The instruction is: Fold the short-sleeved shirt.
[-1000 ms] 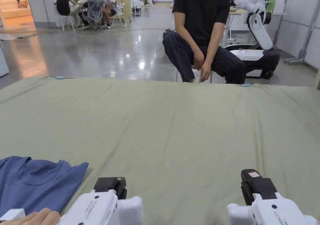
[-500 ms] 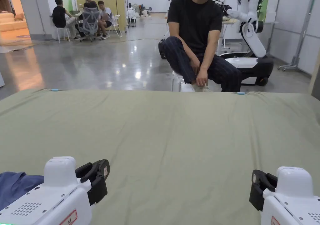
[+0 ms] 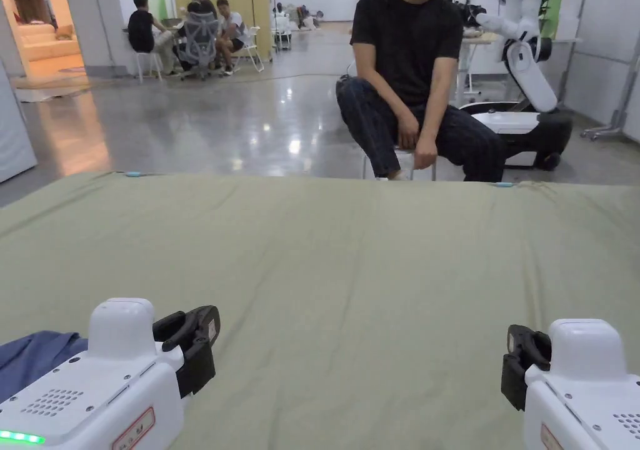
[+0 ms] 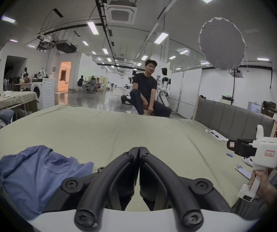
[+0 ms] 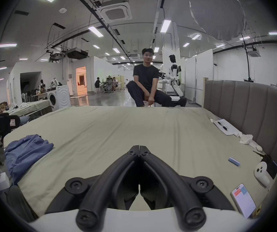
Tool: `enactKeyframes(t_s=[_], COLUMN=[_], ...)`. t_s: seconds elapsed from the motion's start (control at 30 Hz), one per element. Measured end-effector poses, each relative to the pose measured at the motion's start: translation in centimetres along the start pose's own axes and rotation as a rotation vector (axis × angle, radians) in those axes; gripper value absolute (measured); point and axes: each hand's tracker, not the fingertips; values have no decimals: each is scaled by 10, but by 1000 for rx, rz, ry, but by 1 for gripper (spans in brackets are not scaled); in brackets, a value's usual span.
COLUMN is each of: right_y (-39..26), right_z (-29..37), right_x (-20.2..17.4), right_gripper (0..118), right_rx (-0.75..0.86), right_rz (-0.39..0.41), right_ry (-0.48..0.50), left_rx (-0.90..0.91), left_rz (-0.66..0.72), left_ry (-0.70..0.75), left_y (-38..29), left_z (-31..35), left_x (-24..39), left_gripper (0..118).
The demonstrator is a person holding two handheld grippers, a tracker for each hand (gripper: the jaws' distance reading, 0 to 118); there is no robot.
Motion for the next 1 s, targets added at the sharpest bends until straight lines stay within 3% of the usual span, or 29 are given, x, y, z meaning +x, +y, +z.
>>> enactKeyframes(t_s=[0.37,0.53,0.63,0.67,0.7,0.77,0.8,1.0], right_y=[-1,-7,-13,-15,-18,-25,-27,-42], right_z=[-25,-28,-28,-28,-28,-30,-31,-42], right_x=[-76,-90,-93,-94,-94,-93,-92,-83], right_gripper=[0,0,0,0,0,0,0,0], right_rx=[-11,-35,-54,-60,-65,-85,-97,-168], right_rz=[7,4,30,44,55,62,62,58], right_ry=[211,279,307,306,303,302,299,266], left_rx=[-26,-66,-206,-256,-317,-458,-495,-661], left_rz=[-4,-38,-56,-60,-63,-51,-25,68], left_ry=[174,214,167,156,154,186,167,228], left_y=[3,12,23,25,25,18,12,-35], left_z=[61,70,46,36,24,-5,-17,-77], left_x=[-68,-101,-142,-156,-167,-195,-208,-261], left_gripper=[3,3,4,13,42,75,80,80])
